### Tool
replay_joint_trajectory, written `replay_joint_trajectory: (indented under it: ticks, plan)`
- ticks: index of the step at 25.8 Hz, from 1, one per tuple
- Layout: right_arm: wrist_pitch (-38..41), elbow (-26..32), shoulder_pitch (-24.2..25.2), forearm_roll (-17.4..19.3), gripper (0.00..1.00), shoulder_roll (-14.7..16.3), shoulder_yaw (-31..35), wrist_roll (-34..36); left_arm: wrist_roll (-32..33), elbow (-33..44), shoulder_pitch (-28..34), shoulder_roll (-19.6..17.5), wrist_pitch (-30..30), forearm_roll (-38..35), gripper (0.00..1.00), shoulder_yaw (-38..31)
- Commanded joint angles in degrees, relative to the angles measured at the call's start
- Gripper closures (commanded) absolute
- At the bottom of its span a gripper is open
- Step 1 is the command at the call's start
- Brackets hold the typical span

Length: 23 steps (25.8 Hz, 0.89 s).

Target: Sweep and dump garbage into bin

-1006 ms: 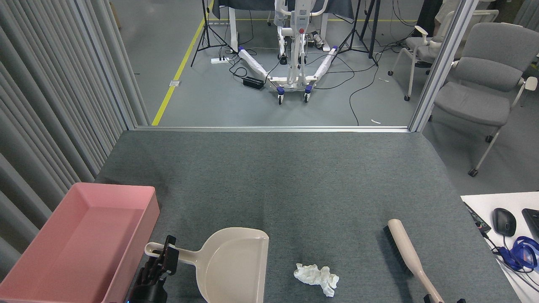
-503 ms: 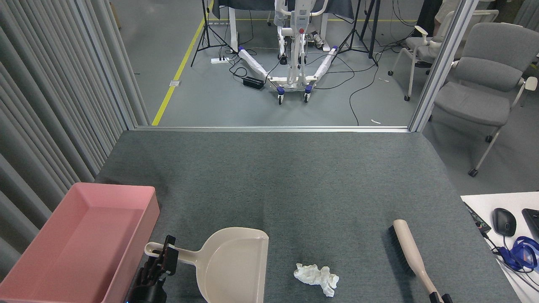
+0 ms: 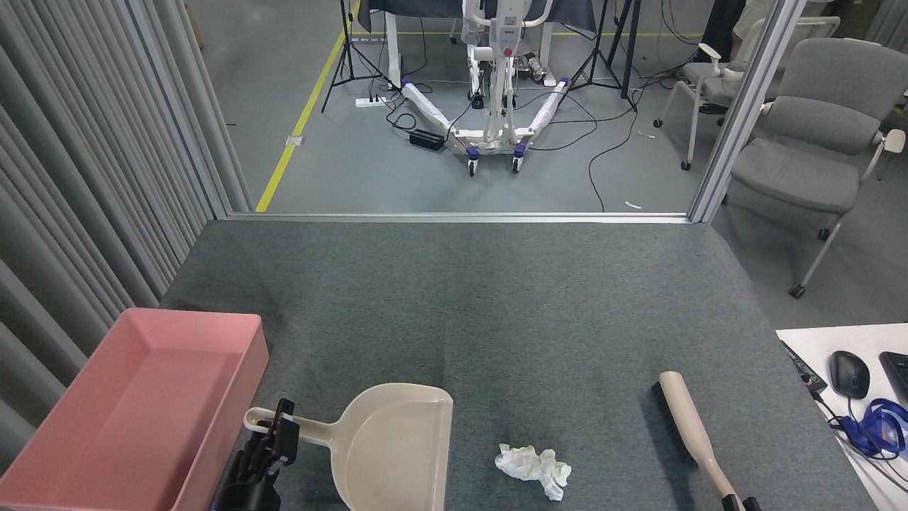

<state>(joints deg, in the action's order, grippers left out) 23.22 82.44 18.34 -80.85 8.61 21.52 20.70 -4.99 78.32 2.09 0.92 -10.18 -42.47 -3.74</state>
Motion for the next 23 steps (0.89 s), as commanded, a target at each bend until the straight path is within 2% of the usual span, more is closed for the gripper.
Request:
replay_joint_trajectory:
  ticks: [1, 4, 8, 11, 16, 23]
  plan:
    - [0.3, 0.0, 0.0, -0.1, 0.88, 0.0, 0.0, 0.1, -0.1, 0.0, 0.0, 0.0, -0.8, -0.2, 0.54, 0.0]
    - [0.3, 0.0, 0.0, 0.0, 0.88, 0.0, 0.1, 0.1, -0.1, 0.0, 0.1, 0.0, -1.8, -0.2, 0.71, 0.0]
    - [0.3, 0.0, 0.0, -0.1, 0.88, -0.1, 0.1, 0.1, -0.5, 0.0, 0.8, 0.0, -2.9, -0.5, 0.88, 0.0]
    - [0.4, 0.0, 0.0, -0.1, 0.88, -0.1, 0.1, 0.1, -0.7, 0.1, 1.1, 0.0, -3.9, -0.6, 0.98, 0.0]
    - [3.8, 1.0, 0.4, 0.2, 0.88, -1.0, 0.0, -0.2, -0.9, 0.1, 1.1, 0.0, -4.2, -0.6, 1.00, 0.0]
    - [9.0, 4.7, 4.9, 0.2, 0.91, -4.1, -0.7, -0.6, -1.4, 0.0, 1.2, 0.0, -4.9, -0.6, 1.00, 0.0]
